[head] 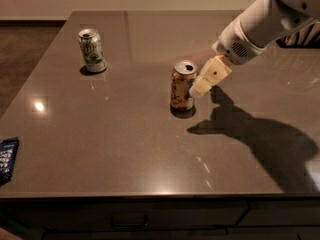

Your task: Pick orange can

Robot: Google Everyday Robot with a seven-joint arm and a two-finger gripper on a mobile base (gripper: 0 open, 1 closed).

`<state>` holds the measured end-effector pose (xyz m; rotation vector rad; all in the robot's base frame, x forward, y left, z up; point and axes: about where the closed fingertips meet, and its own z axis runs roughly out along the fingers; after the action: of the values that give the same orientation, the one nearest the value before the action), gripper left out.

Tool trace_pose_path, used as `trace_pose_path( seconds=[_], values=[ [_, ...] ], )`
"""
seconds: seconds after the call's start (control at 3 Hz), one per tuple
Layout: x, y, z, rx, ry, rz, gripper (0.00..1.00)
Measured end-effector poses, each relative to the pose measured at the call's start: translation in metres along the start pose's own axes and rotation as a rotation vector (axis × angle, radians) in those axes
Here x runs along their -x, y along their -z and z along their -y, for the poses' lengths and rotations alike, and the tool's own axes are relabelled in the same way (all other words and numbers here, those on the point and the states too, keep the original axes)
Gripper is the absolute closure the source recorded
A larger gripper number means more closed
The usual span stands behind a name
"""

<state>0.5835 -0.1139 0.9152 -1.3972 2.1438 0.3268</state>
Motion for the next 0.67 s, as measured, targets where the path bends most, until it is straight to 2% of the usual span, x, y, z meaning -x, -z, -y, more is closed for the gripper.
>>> trace_pose_path(
  seconds=[0.33,0.67],
  values=[
    [0.01,-0.016,-0.014,0.064,0.038,0.019,0.0],
    [0.018,-0.024,-0.027,0.127,0.078,0.031,0.17]
  ],
)
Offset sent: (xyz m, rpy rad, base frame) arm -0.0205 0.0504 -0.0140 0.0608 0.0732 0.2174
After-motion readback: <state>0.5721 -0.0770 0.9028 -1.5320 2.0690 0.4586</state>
